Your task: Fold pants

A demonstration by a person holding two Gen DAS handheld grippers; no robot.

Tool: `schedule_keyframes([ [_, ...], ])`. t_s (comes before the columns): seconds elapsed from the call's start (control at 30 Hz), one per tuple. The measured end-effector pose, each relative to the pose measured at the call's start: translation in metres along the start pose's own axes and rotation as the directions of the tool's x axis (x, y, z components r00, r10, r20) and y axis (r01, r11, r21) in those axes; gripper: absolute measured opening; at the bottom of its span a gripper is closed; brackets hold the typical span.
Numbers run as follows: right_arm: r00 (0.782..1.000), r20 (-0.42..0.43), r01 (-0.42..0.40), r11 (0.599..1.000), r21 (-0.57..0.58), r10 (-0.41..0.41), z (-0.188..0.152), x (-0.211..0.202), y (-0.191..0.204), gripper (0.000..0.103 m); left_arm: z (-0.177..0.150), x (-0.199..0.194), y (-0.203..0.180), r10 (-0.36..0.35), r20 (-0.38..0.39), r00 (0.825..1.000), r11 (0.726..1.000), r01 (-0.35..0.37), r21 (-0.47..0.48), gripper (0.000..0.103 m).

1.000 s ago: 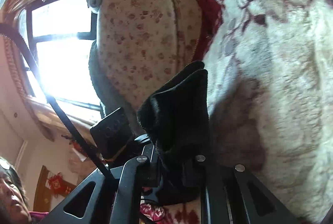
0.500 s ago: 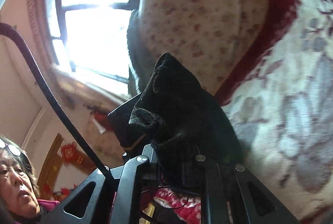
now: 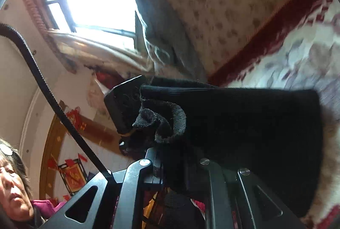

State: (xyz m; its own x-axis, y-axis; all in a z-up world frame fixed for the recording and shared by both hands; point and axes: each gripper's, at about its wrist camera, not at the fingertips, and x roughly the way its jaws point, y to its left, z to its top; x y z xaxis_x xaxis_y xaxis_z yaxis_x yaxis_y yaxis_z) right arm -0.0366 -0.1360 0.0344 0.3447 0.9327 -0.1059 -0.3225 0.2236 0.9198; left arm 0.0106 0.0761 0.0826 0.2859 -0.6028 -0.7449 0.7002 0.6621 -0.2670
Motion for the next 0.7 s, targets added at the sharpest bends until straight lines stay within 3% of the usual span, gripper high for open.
schedule_keyframes([
  [0.13,0.995,-0.084,0.057,0.998,0.032,-0.054,-0.007,0.038,-0.028,0.013,-0.026,-0.016,0.023,0.045,0.014,0.999,0.995,-0.044,-0.088,0.012],
  [0.23,0.979,-0.146,0.140,0.990,-0.004,-0.139,-0.014,0.061,-0.037,0.013,-0.042,-0.023,0.034,0.087,0.015,0.996,0.987,-0.085,-0.134,0.012],
  [0.3,0.966,-0.170,0.194,0.980,-0.035,-0.197,-0.017,0.070,-0.036,0.022,-0.051,-0.028,0.042,0.088,0.018,0.996,0.981,-0.083,-0.176,0.012],
  [0.4,0.961,-0.198,0.181,0.981,-0.066,-0.191,-0.019,0.076,-0.027,0.042,-0.061,-0.038,0.050,0.099,0.041,0.994,0.968,-0.086,-0.234,0.013],
  [0.47,0.957,-0.218,0.179,0.981,-0.074,-0.191,-0.020,0.079,-0.022,0.047,-0.065,-0.045,0.054,0.103,0.062,0.993,0.956,-0.081,-0.281,0.013],
  [0.63,0.950,-0.262,0.141,0.983,-0.115,-0.167,-0.023,0.088,-0.009,0.047,-0.073,-0.062,0.051,0.123,0.088,0.989,0.940,-0.087,-0.331,0.013],
  [0.7,0.950,-0.234,0.171,0.972,-0.162,-0.207,-0.024,0.090,-0.004,0.047,-0.075,-0.065,0.047,0.134,0.091,0.987,0.939,-0.097,-0.330,0.013],
])
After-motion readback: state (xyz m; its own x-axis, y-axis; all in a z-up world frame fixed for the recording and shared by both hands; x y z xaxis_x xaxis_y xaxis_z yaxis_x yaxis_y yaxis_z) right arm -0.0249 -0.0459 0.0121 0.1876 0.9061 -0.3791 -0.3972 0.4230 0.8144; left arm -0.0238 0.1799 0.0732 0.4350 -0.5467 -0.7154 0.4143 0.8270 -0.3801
